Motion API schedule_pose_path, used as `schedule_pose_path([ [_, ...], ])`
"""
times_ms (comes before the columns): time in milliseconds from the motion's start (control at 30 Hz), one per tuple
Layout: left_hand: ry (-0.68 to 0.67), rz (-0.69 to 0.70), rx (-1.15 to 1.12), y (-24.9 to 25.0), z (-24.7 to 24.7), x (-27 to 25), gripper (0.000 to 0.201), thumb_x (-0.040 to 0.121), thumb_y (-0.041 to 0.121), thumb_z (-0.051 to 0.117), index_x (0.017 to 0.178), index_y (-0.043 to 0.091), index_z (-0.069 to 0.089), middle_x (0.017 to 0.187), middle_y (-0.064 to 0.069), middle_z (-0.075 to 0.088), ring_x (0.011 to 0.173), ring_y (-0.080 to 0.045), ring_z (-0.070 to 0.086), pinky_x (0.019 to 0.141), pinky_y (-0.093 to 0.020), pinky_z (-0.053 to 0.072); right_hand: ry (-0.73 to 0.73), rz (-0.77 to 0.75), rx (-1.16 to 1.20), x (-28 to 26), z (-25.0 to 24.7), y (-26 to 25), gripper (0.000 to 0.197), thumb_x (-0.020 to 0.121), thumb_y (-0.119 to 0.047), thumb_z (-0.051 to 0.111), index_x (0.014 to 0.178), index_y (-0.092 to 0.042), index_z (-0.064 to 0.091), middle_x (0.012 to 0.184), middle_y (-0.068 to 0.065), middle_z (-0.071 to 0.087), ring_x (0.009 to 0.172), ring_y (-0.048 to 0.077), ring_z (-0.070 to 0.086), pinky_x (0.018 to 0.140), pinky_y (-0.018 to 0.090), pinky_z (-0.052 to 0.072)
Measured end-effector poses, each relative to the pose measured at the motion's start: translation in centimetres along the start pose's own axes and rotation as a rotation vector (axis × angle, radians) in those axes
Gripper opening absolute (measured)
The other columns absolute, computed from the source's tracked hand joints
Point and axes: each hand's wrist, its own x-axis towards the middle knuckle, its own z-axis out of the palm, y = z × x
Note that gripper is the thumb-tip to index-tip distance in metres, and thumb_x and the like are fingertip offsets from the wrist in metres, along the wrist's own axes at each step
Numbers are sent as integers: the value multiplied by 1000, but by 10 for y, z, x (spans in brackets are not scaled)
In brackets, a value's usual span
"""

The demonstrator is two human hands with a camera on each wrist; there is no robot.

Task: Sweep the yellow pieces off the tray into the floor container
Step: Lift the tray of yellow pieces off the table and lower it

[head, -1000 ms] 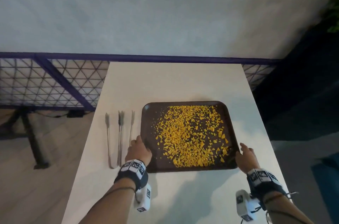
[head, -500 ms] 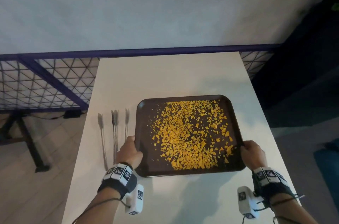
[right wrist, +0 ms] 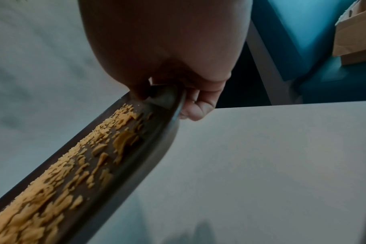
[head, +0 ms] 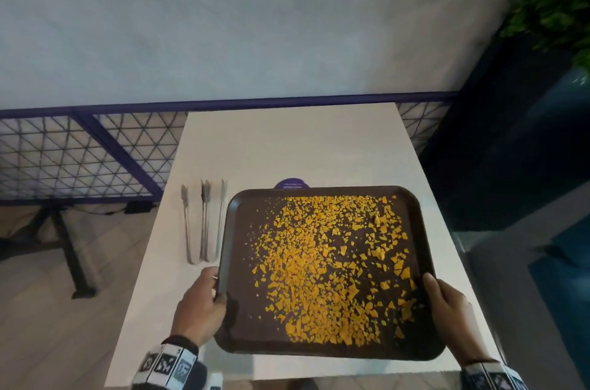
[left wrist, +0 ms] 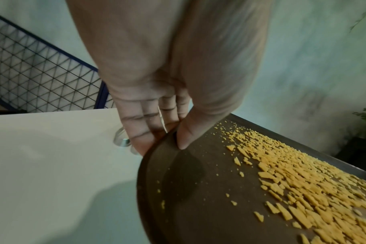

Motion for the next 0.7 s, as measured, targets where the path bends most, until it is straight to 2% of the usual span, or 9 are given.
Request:
schedule_pose_path([
  [167, 36, -77, 35, -28, 20, -88, 43, 89, 13, 62, 122, 35, 47, 108, 8, 62, 90, -20, 66, 82, -35, 50, -40, 18, 46, -56, -9, 49, 44, 99, -45, 39, 85, -12, 65, 83, 8, 66, 78, 24, 60, 75, 39, 49],
  [333, 31, -51, -33, -57, 42, -176, 49, 85, 0, 63, 114, 37, 49, 104, 9, 67, 91, -12, 67, 80, -31, 48, -66, 36, 148, -124, -26, 90, 37, 100, -36, 44, 77, -14, 62, 79, 5, 63, 72, 16, 56, 59, 30, 38],
  [433, 14, -101, 24, -83, 55, -215, 50, 82, 8, 66, 112, 44, 48, 105, 17, 66, 91, -9, 64, 83, -33, 50, -117, 91, 174, -156, -32, 116, 31, 100, -37, 44, 84, -17, 63, 83, 3, 63, 76, 15, 57, 60, 29, 38],
  [500, 10, -121, 22, -100, 63, -237, 47, 81, 13, 66, 114, 44, 50, 106, 18, 66, 90, -8, 64, 85, -34, 51, -133, 107, 163, -175, -32, 131, 30, 99, -37, 44, 82, -20, 61, 82, 1, 62, 75, 13, 56, 60, 28, 37],
  [600, 1, -135, 6, -121, 72, -265, 45, 82, 12, 65, 110, 44, 51, 105, 18, 66, 91, -9, 65, 86, -34, 51, -169, 130, 153, -202, -30, 150, 30, 100, -37, 44, 79, -22, 59, 81, 1, 61, 75, 14, 55, 62, 29, 37],
  [700, -11, -137, -7, -141, 77, -287, 41, 81, 11, 65, 104, 43, 53, 102, 17, 68, 90, -10, 66, 85, -34, 51, -177, 133, 87, -224, -22, 167, 33, 100, -37, 43, 81, -17, 62, 80, 3, 61, 74, 18, 55, 65, 31, 38],
])
